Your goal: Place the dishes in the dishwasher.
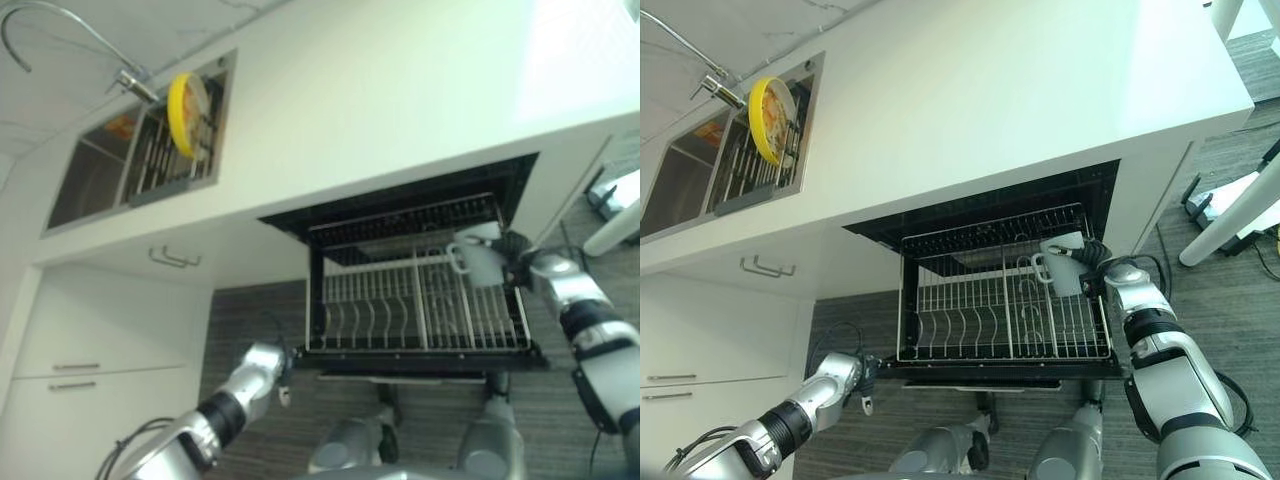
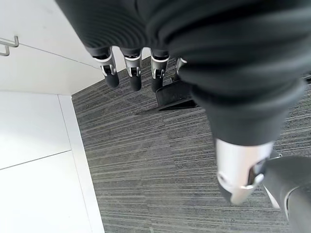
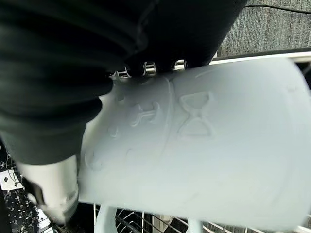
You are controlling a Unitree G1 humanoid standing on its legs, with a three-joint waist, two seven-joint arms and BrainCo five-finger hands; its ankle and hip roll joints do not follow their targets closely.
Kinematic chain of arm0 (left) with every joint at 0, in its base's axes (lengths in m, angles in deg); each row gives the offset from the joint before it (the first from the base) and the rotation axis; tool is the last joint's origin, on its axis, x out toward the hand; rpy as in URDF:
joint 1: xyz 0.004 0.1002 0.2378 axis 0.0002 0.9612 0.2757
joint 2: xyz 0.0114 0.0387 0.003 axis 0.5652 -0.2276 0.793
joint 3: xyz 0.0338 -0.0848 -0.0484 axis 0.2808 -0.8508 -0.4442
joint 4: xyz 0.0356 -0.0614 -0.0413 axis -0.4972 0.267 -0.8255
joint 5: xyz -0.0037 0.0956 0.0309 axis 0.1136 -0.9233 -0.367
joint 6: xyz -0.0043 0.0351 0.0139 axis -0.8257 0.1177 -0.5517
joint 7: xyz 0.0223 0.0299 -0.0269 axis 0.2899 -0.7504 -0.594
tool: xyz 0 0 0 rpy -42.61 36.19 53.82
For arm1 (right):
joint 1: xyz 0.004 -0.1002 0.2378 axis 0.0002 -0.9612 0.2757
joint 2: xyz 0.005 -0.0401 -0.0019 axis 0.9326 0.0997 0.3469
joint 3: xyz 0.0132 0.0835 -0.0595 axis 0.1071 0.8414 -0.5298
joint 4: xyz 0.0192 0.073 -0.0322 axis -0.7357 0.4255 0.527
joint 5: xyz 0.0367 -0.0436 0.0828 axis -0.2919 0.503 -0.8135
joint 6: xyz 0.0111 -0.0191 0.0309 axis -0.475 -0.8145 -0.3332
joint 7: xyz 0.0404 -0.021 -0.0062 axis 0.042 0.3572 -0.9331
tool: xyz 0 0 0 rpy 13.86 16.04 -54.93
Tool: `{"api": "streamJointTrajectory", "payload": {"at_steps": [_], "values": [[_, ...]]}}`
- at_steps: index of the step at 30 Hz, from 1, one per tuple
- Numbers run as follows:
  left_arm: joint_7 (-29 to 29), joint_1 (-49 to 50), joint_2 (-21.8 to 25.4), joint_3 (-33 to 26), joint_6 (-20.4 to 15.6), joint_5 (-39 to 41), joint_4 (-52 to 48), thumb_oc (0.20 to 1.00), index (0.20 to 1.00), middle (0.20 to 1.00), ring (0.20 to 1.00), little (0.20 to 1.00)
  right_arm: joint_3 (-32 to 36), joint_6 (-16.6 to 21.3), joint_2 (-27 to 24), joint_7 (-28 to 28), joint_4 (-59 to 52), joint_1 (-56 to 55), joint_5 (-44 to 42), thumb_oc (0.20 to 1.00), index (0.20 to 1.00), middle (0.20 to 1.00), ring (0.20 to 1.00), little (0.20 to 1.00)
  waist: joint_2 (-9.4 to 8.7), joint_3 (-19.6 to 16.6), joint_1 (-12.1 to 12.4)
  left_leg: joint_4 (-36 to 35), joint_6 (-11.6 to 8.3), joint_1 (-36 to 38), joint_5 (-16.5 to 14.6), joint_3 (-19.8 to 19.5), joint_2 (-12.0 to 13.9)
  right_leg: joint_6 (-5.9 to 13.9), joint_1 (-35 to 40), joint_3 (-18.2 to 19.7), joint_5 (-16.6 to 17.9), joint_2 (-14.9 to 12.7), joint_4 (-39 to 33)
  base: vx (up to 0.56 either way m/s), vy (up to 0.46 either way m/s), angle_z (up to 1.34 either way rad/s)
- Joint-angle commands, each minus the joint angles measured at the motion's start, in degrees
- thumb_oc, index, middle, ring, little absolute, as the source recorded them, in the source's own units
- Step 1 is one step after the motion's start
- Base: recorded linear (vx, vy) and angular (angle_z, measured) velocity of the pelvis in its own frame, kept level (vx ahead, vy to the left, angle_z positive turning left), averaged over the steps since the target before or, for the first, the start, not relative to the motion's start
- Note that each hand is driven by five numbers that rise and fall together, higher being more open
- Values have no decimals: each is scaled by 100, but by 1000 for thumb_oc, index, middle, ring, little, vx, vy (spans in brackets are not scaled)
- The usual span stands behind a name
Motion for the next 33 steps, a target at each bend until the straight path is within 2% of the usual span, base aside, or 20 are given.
{"api": "streamJointTrajectory", "payload": {"at_steps": [1,11,16,20,24,27,31,33], "values": [[383,1261,255,1120,-41,599,1009,1000,1000,1000,1000,1000,-80,80,109,144,371,819,18,1000,1000,1000,1000,1000,-566,408,179,6,-169,-262,-269,-272,-235,96,-23,289,-599,-232,88,-31,36,0],[269,1186,244,1081,146,764,981,1000,1000,1000,1000,1000,1,15,106,448,181,767,-256,1000,1000,1000,1000,1000,-587,381,81,6,-168,-256,-267,-183,-222,97,-106,347,-586,-227,142,-14,19,0],[192,1150,311,1034,281,881,928,1000,1000,1000,1000,1000,59,227,-5,545,34,758,-375,1000,1000,1000,1000,1000,-648,361,49,6,-161,-222,-287,-165,-207,96,-83,369,-579,-193,139,-7,-3,0],[171,1069,472,832,486,1105,629,1000,1000,1000,1000,1000,191,329,-20,692,-604,520,-680,1000,1000,1000,1000,1000,-752,293,-9,6,-164,-143,-314,-117,-162,98,-27,387,-571,-153,136,-12,-35,0],[11,1055,684,569,640,1319,341,1000,1000,1000,1000,1000,338,469,-120,719,-1240,242,-901,1000,1000,1000,1000,1000,-855,215,-51,6,-156,-44,-353,-104,-134,95,73,405,-576,-109,123,10,-45,-2],[-470,1024,925,248,563,1657,-77,1000,1000,1000,1000,1000,576,506,-88,757,-1951,-118,-994,1000,1000,1000,1000,1000,-945,146,-80,6,-144,45,-389,-95,-101,89,176,434,-586,-60,97,24,-66,1],[-741,1024,1208,-151,566,1988,-724,1000,1000,1000,1000,1000,811,548,-49,836,-2616,-599,-1023,1000,1000,1000,1000,1000,-1034,58,-82,6,-130,122,-419,-99,-77,85,277,446,-601,-21,73,17,-89,-1],[-1023,1075,1555,-745,595,2336,-1535,1000,1000,1000,1000,1000,1086,659,62,968,-3360,-1279,-1003,1000,1000,1000,1000,1000,-1144,-55,-51,6,-102,218,-459,-114,-41,89,396,421,-612,17,52,15,-182,2]]}}
